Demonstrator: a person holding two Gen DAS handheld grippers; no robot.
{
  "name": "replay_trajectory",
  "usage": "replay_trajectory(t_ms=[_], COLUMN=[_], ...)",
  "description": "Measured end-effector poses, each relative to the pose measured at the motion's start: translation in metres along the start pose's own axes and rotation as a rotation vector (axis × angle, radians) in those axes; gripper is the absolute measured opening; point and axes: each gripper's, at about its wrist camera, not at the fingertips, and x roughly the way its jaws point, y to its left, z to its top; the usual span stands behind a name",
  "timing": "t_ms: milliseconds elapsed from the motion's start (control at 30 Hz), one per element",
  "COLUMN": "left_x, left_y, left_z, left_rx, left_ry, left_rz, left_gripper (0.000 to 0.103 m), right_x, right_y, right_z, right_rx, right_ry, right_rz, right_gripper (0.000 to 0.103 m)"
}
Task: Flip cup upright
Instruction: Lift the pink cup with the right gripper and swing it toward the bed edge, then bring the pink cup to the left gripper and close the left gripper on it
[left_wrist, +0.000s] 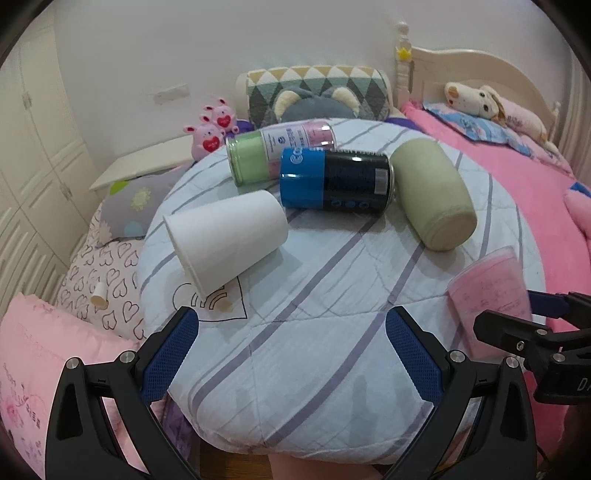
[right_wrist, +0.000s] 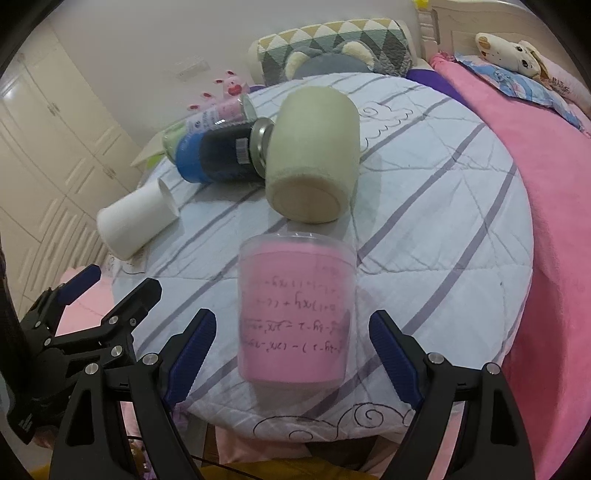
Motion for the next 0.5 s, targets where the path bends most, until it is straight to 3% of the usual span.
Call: replay_trajectory(t_ms=[200, 500], left_x=[-0.015, -0.029], left_y=[-0.014, -0.054], left_z=[0.0, 0.0], left_rx=[-0.001, 0.009], left_ry=[-0.033, -0.052], left_rz=[0.034, 0.015], left_gripper=[0.102, 0.102], right_x=[-0.019, -0.038], right_y=[-0.008, -0.044], right_z=[0.001, -0.002], right_rx=[-0.006, 0.025], right_ry=[-0.041, -0.056], right_rz=[0.022, 0.006], right_gripper=[0.086, 0.086])
